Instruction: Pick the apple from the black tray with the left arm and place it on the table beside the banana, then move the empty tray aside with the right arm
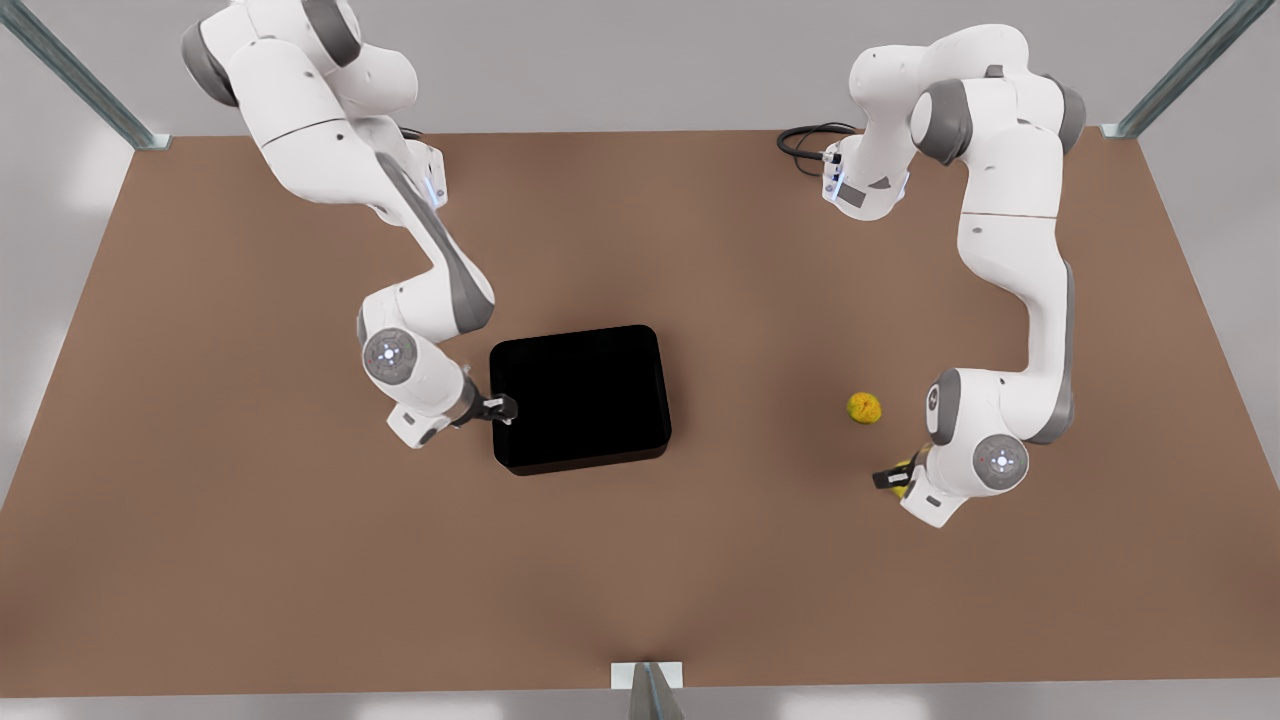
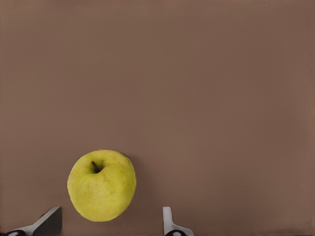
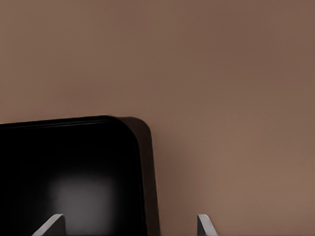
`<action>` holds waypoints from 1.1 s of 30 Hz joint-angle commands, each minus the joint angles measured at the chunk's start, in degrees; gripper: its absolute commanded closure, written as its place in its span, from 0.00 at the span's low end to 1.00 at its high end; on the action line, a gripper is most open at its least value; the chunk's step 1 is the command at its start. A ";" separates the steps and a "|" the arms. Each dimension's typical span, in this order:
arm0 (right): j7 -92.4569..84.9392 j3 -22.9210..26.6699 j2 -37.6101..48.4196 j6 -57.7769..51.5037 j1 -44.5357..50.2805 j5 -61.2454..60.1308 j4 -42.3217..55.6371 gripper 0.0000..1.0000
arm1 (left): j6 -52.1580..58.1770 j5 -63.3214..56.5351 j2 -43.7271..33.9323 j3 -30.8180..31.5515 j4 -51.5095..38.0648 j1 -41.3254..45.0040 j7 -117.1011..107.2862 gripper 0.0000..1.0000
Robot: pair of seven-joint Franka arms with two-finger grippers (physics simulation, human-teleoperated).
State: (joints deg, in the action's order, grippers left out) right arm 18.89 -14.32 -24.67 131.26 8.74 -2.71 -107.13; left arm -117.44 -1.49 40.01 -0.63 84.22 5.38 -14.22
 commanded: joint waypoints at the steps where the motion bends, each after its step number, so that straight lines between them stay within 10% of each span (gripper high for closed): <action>1: 14.33 -0.01 -1.17 5.58 0.05 0.25 -0.01 0.00 | 6.50 1.05 -4.14 -0.16 -5.46 -0.37 24.41 0.00; 2: 13.20 -0.01 -1.17 5.23 0.13 0.25 -0.10 0.00 | 16.86 5.25 -9.57 -0.17 -9.43 -2.47 24.76 0.00; 4: 11.34 -0.18 -0.29 3.13 0.05 0.25 -0.89 0.00 | 5.64 5.62 -28.66 -0.60 12.63 -3.80 24.06 0.00; 20: 2.82 -2.11 -3.63 10.42 -1.45 0.34 -7.74 0.02 | 9.78 5.27 -24.10 -0.25 3.58 -2.22 19.31 0.00; 26: 2.91 -2.11 -3.72 9.80 -1.45 0.25 -7.57 0.62 | 9.78 5.18 -23.84 -0.34 3.58 -2.22 19.40 0.00; 33: 3.08 -2.11 -3.63 9.54 -1.18 0.17 -7.30 0.86 | 9.86 5.18 -23.84 -0.34 3.58 -2.22 19.40 0.00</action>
State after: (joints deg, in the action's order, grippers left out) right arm 21.80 -16.45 -28.39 140.87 7.50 -2.99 -114.43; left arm -107.72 3.74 16.24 -0.96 87.84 3.19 2.31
